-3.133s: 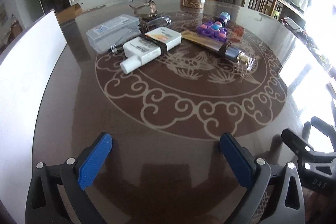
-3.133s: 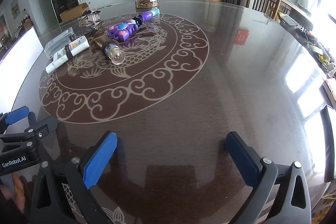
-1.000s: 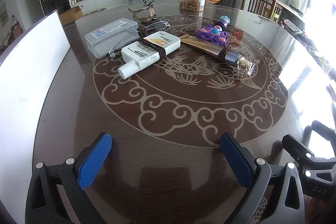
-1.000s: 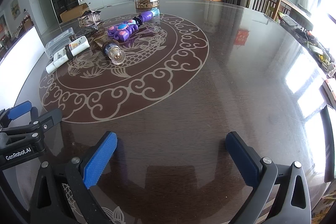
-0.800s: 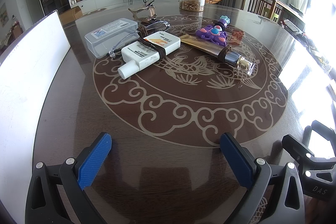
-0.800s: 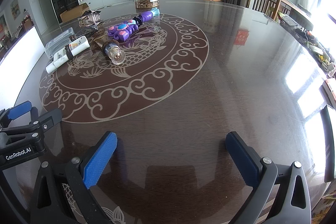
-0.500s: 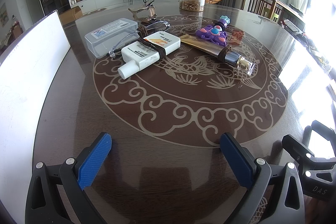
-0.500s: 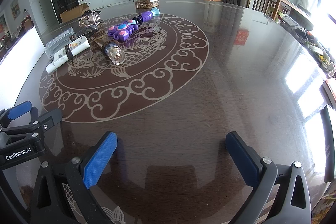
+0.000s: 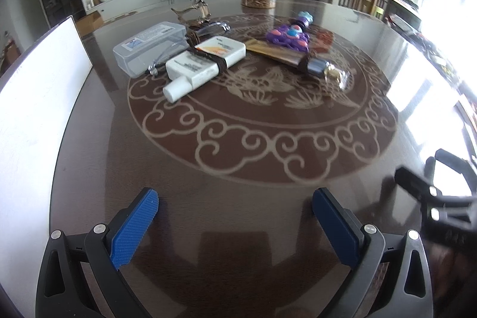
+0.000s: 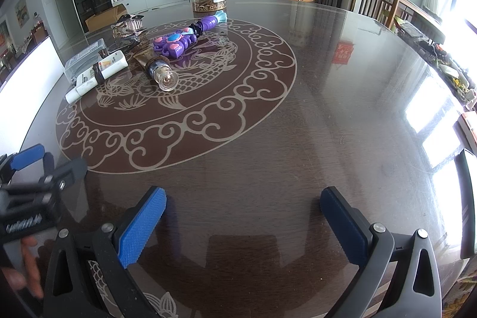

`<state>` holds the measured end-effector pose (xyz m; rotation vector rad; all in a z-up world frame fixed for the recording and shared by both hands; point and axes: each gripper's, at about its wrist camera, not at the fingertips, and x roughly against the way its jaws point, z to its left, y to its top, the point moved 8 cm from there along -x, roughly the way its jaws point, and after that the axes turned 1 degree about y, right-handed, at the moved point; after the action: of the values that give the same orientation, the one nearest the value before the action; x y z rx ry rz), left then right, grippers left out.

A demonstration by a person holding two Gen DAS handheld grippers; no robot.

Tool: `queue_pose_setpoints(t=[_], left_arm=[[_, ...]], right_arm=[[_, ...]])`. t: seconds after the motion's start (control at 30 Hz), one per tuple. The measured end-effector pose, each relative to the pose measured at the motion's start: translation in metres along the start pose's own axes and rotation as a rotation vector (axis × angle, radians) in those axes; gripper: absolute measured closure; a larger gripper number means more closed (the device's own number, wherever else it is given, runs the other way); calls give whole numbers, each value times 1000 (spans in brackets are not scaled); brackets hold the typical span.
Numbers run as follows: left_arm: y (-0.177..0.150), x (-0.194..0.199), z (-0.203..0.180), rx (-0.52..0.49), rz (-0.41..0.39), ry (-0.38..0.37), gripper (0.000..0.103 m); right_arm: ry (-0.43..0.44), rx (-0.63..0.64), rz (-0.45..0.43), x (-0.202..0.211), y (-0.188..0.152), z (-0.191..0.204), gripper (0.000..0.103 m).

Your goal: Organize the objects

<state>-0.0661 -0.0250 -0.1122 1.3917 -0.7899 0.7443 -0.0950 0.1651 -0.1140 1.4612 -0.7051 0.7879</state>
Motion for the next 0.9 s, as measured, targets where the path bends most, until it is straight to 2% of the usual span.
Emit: queue_pose_setpoints(t=[0.17,0.4,0.47,0.5,0.6,0.67,0.8,0.9], left_arm=[[-13,8,3,-78,-5,-52,0],[-12,8,3,-82,-8,-57,0],[-13,8,3,-82,-10,-55,0],[-12,7,4,-81,-11,-55,0],[-12,8,3,-80,-12,-55,0],[-12,8,4,-80,-11,-55,0],[-12,8,4,-80,-11,-55,0],[-12,7,4,-81,-11,-55,0]], right_arm=[[-1,-2,0,0,0,0,0],[4,10,23,-3,1,3,0],[48,71,77,-11,14,17,0],[56,87,71,-11,21,22,0],[101,133,-29,-2,61,44,0],[156,159,-50,-5,88,62,0],[218,179,96,-51,108,88,0],[216,175,144,-77,106,95,0]])
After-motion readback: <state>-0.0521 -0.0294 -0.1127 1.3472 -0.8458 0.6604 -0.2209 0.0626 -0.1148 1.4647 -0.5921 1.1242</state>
